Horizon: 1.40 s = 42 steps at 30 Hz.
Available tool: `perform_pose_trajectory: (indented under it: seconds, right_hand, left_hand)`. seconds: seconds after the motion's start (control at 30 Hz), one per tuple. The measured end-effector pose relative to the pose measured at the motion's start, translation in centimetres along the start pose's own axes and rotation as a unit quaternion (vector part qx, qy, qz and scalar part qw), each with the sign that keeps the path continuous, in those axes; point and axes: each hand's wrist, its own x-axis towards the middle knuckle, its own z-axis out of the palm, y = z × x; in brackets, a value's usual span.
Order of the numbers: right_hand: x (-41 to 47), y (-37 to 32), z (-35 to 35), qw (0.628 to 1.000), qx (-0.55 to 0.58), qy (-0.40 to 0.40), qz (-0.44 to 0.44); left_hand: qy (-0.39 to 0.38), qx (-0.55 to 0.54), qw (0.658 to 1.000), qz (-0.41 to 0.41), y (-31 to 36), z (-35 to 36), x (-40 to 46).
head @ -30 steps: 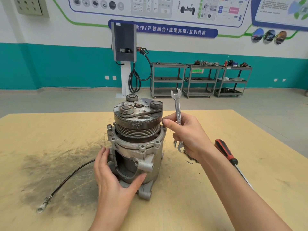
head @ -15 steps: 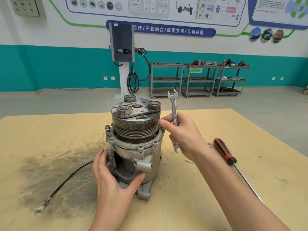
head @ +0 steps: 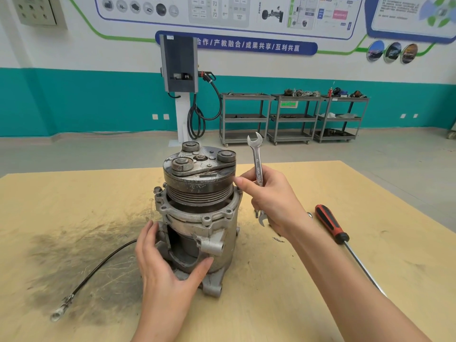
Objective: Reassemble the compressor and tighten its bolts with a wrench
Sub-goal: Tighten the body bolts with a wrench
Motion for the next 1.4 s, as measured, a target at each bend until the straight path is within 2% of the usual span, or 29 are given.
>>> perform_pose_trajectory:
  seconds: [0.13, 0.33, 0.53, 0.73, 1.4]
  right_hand:
    - [0.1, -0.2, -0.8, 0.999, 0.027, -0.031, 0.020]
    - [0.0, 0.1, 0.3, 1.000, 0.006, 0.011, 0.005]
    - [0.0, -0.2, -0.8, 0.999, 0.017, -0.029, 0.019]
    - [0.0, 0.0, 0.1, 1.000, -0.002, 0.004, 0.009]
    - [0.0, -0.3, -0.6, 0.999, -0.026, -0.021, -0.001]
  left_hand:
    - [0.000, 0.002, 1.000, 0.005, -0.1, 0.0, 0.1]
    - [-0.003, 0.000, 1.000, -0.002, 0.2, 0.0, 0.1]
    - [-0.001, 0.002, 1.000, -0.006, 0.4, -0.1, 0.1]
    - [0.001, 0.001, 1.000, 0.001, 0.4, -0.1, 0.1]
    - [0.004, 0.000, 1.000, -0.005, 0.3, -0.2, 0.0]
